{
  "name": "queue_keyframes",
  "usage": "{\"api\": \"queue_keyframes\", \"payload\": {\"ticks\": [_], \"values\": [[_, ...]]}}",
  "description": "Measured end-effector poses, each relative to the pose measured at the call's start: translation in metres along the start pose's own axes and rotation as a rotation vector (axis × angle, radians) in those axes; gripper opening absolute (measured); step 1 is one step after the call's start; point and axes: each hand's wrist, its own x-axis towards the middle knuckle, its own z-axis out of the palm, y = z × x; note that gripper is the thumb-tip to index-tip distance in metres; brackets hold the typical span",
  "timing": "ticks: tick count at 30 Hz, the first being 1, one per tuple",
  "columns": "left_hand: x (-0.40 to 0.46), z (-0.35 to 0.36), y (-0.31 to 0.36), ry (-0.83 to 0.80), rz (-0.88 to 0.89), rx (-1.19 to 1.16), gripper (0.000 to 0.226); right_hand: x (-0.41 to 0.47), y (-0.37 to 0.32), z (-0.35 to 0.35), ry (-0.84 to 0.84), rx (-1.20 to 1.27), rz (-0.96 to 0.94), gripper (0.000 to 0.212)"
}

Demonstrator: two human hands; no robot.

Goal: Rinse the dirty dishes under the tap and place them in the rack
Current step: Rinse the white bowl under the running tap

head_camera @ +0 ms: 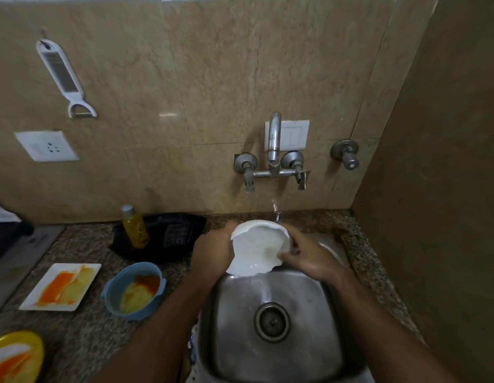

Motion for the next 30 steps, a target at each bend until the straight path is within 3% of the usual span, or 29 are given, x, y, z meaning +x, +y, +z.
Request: {"api": "queue_keyframes", "payload": {"ticks": [2, 4, 6, 11, 17, 30], "values": [[-0.006, -0.005, 0.004, 0.010, 0.041, -0.026, 0.038, -0.003, 0.001, 0.007, 0.088, -0.019, 0.012, 0.054], [-0.014, -0.010, 0.006, 0.048, 0.076, -0.068, 0.037, -0.001, -0.001, 0.010, 0.233, -0.133, 0.020, 0.033], [-0.018, -0.013, 0.002, 0.102, 0.061, -0.190, 0.034, -0.002, -0.005, 0.011, 0.330, -0.264, -0.002, 0.026], [-0.017, -0.022, -0.012, 0.029, 0.034, -0.350, 0.037, -0.021, -0.014, 0.009, 0.508, -0.222, -0.117, 0.022], [-0.016, -0.030, -0.004, 0.145, 0.076, -0.349, 0.012, -0.034, -0.028, 0.000, 0.570, -0.267, -0.208, 0.026], [-0.024, -0.027, -0.002, 0.195, 0.093, -0.372, 0.030, -0.043, -0.025, 0.009, 0.662, -0.297, -0.280, 0.037]]}}
